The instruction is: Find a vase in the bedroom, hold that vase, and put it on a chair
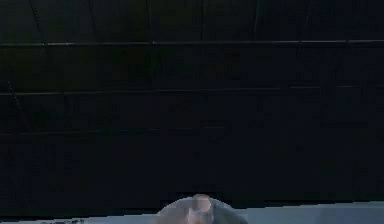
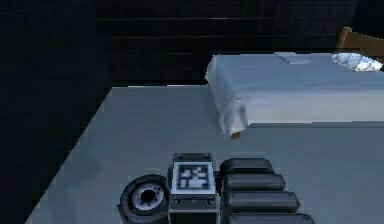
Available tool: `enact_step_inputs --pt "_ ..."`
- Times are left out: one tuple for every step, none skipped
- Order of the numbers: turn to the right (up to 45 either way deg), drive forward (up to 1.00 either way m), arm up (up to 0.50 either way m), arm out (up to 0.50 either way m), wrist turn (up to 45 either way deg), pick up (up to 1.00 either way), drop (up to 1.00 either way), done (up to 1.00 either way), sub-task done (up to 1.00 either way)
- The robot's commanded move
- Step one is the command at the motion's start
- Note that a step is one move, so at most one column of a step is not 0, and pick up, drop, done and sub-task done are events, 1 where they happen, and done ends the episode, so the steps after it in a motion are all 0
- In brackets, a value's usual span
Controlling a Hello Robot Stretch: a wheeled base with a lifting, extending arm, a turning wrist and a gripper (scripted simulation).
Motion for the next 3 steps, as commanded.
enact_step_inputs --pt "45.0 0.00 0.00 0.00 0.0 0.00 0.00 0.00 0.00" --pt "39.0 0.00 0.00 0.00 0.0 0.00 0.00 0.00 0.00" --pt "-45.0 0.00 0.00 0.00 0.0 0.00 0.00 0.00 0.00"
